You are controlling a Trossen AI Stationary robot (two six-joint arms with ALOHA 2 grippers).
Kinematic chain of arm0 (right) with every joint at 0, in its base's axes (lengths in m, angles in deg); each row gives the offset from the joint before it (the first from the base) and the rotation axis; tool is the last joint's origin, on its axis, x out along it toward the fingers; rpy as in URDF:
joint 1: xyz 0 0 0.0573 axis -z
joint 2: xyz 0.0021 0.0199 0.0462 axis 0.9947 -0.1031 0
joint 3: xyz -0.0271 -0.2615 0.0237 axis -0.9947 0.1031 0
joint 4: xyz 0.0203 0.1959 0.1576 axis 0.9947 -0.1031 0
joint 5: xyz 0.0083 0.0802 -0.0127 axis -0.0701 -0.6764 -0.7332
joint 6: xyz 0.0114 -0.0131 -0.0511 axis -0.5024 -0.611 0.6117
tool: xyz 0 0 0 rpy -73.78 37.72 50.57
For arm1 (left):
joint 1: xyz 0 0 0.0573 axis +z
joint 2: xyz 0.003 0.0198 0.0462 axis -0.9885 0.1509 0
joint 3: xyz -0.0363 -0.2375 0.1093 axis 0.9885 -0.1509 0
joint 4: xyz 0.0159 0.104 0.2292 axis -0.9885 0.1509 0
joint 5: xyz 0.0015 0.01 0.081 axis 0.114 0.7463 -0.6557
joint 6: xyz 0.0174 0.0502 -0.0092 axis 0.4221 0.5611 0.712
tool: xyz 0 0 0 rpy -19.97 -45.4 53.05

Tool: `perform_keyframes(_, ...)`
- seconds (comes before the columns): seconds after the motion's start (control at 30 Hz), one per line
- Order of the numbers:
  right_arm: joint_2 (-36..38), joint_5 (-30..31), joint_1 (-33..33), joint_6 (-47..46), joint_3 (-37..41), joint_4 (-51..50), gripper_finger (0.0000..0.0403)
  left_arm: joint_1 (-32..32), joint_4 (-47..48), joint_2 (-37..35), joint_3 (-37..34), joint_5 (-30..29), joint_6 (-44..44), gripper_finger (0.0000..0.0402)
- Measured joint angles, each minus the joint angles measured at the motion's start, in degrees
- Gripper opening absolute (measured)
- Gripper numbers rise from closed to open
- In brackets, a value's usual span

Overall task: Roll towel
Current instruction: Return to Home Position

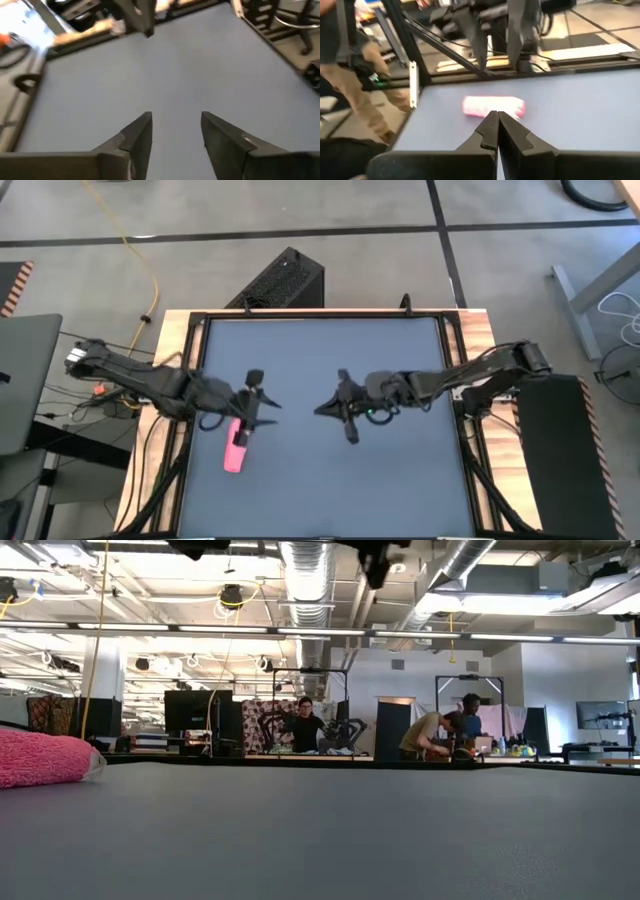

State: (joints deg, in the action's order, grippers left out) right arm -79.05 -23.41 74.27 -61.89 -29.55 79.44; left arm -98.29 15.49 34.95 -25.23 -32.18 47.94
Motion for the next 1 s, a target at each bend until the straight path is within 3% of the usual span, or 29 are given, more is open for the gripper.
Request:
perform_keyframes(0.2,7.63,0.06,5.54,3.47,0.02,-12.15,0.0028,8.80,-1.42,-12.58,-5.13,5.07,4.59,0.0111)
perform_keyframes(0.33,12.11,0.04,8.42,4.52,3.05,-13.55,0.0028,12.12,-3.35,-21.62,-10.04,6.91,5.37,0.0075)
perform_keyframes(0.67,27.43,0.07,11.30,-2.59,25.58,0.63,0.0028,14.51,-4.17,-43.09,-21.60,6.27,-0.22,0.0007)
perform_keyframes(1.0,43.97,6.15,10.92,-7.74,44.39,14.05,0.0028,14.51,-5.16,-57.64,-28.18,6.28,-9.99,0.0002)
